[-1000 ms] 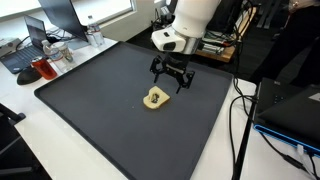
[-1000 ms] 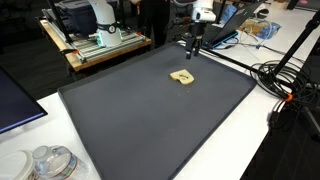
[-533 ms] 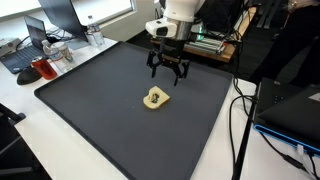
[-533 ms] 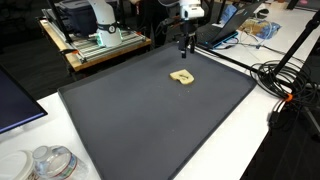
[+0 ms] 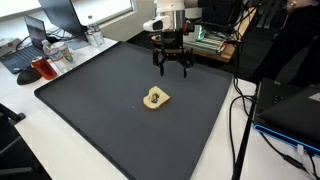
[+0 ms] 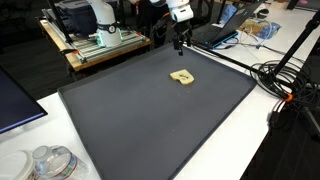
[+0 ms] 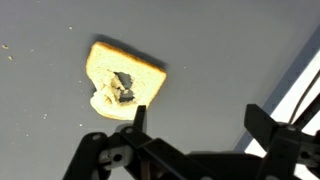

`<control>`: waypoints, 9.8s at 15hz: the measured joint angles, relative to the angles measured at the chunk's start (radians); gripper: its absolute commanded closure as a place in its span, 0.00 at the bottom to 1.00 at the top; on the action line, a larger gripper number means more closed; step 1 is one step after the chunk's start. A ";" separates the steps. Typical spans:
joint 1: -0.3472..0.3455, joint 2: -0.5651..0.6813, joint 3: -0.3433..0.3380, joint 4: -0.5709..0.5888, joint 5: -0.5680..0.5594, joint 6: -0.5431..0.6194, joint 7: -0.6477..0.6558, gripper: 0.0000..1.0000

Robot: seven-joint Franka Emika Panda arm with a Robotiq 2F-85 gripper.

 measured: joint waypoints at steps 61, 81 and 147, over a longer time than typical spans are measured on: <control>0.277 0.837 -0.267 1.386 -0.210 -1.237 -0.699 0.00; 0.601 0.829 -0.559 1.366 -0.435 -1.191 0.124 0.00; 0.084 0.144 -0.247 0.181 0.488 -0.213 -0.507 0.00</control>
